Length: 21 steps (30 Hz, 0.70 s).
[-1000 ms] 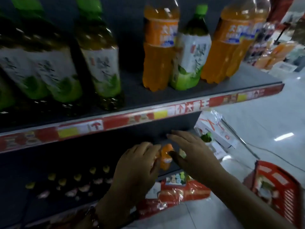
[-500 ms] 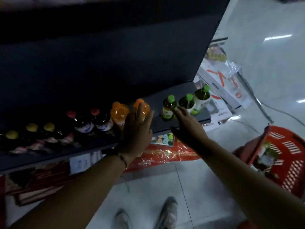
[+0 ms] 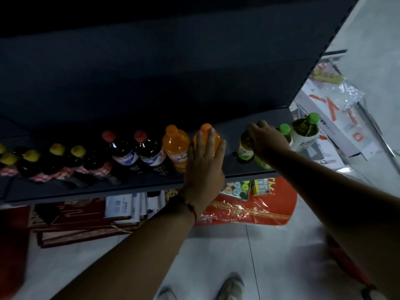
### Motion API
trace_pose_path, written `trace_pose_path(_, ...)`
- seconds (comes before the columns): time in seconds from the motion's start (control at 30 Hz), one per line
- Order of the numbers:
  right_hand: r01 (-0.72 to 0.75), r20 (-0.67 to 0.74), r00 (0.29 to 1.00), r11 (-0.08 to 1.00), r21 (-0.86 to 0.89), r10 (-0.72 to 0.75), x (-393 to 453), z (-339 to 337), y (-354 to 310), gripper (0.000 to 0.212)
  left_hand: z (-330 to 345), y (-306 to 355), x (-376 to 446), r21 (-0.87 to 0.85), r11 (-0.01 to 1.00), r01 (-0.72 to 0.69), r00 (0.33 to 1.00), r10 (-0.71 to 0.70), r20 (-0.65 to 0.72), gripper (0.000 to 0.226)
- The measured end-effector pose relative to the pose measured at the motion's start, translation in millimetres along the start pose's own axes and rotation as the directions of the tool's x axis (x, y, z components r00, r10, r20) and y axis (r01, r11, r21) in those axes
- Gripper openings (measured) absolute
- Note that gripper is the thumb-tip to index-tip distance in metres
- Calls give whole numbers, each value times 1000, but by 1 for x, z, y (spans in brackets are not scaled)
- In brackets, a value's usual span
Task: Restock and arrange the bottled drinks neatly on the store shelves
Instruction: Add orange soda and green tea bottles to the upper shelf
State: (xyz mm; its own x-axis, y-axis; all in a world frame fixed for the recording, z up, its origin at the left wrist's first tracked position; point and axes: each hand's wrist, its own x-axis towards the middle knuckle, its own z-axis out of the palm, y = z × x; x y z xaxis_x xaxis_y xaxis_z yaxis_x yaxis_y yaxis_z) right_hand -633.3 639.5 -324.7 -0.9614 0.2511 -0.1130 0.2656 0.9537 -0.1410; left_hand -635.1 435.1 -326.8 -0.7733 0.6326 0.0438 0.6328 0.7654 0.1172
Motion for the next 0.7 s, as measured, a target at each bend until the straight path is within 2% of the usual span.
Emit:
trace_pose_path(0.07, 7, -3, 1000, 1000, -18, -7, -6, -2, 0, 21, -5, 0, -1, -48, 999, 5, 1000, -4, 22, 75)
trace_pose_path(0.17, 5, -19, 1000, 1000, -24, -5, -30, -13, -2, 22, -16, 6, -17, -131, 991, -5, 999, 9, 35, 71)
trace_pose_path(0.3, 104, -11, 994, 994, 10, -104, -72, -57, -15, 29, -38, 15, -52, -265, 961, 84, 978, -28, 209, 68)
trace_pose_path(0.37, 176, 13, 984, 983, 47, -177, -98, -89, -26, 32, -53, 19, -75, -300, 953, 50, 986, 1, 167, 70)
trace_pose_path(0.47, 193, 109, 972, 974, 121, -207, -142, -147, -53, 37, -79, 30, -113, -335, 941, 37, 990, 11, 142, 72)
trace_pose_path(0.57, 239, 217, 941, 964, 120, -260, -179, -207, -88, 38, -120, 42, -148, -577, 816, 36, 995, 25, 96, 74)
trace_pose_path(0.7, 263, 234, 923, 944, 198, -306, -223, -272, -131, 26, -178, 44, -190, -852, 522, 53, 998, 6, 66, 80)
